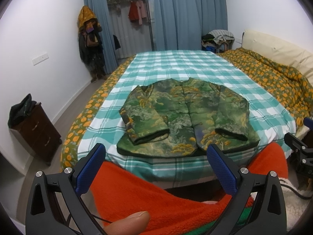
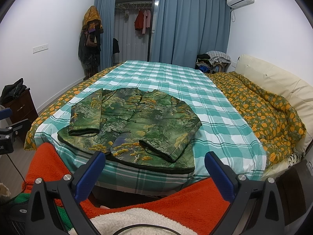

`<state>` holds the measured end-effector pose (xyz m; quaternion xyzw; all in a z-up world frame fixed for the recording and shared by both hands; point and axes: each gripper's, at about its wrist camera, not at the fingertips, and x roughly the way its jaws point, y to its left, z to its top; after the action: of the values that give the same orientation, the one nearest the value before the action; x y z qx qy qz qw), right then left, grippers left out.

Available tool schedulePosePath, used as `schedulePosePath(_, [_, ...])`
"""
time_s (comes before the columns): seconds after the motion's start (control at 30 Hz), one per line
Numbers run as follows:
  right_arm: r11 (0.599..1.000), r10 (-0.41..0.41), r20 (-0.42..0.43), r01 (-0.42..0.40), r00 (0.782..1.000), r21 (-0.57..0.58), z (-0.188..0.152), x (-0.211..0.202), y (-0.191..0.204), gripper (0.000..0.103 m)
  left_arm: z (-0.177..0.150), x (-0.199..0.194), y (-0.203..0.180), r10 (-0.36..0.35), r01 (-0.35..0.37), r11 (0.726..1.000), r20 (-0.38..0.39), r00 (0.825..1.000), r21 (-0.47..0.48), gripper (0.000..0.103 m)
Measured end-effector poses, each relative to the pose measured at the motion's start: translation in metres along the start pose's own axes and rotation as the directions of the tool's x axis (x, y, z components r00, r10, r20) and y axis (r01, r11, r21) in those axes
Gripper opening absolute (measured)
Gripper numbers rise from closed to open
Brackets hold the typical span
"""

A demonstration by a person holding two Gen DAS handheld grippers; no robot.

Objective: Fold large clothes

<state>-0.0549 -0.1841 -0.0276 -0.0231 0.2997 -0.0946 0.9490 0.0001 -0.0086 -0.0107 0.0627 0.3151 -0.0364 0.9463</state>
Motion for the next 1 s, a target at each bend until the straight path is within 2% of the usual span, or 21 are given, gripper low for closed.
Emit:
schedulePosePath(0.13, [1.0,-0.003,0.01,0.003,1.0,-0.004,0.0,0.0,0.0,0.103,0.007,0.0,0.005,0.009,-0.009,1.0,0.022,1.0,-0.002,0.103])
schedulePosePath(0.43, [0.998,-0.057,0.089,0.057,0.994,0.002,0.022,-0.004,-0.018,0.103,0.039,0.009,0.02,0.019,-0.017,1.0,0.095,0.995,-0.026,0.103])
schedulePosePath(0.6, [0.998,-0.055,0.168,0.058,0.984,-0.011,0.035,0.005,-0.028,0.103,0.054,0.026,0.02,-0.043,0.049,0.998,0.116,0.992,-0.043,0.103])
schedulePosePath(0.77, [0.996,-0.07,0.244,0.082,0.967,-0.041,0.053,0.029,-0.04,0.103,0.073,0.059,0.004,-0.081,0.084,0.996,0.082,0.993,-0.024,0.103])
schedulePosePath(0.9, [0.994,-0.018,0.299,0.049,0.954,-0.096,0.063,0.049,-0.048,0.103,0.095,0.087,-0.014,-0.13,0.13,0.992,0.038,0.991,0.0,0.103])
schedulePosePath(1.0, [0.989,0.079,0.253,-0.044,0.964,-0.142,0.06,0.075,-0.051,0.103,0.112,0.092,-0.025,-0.145,0.144,0.989,0.042,0.988,0.03,0.103])
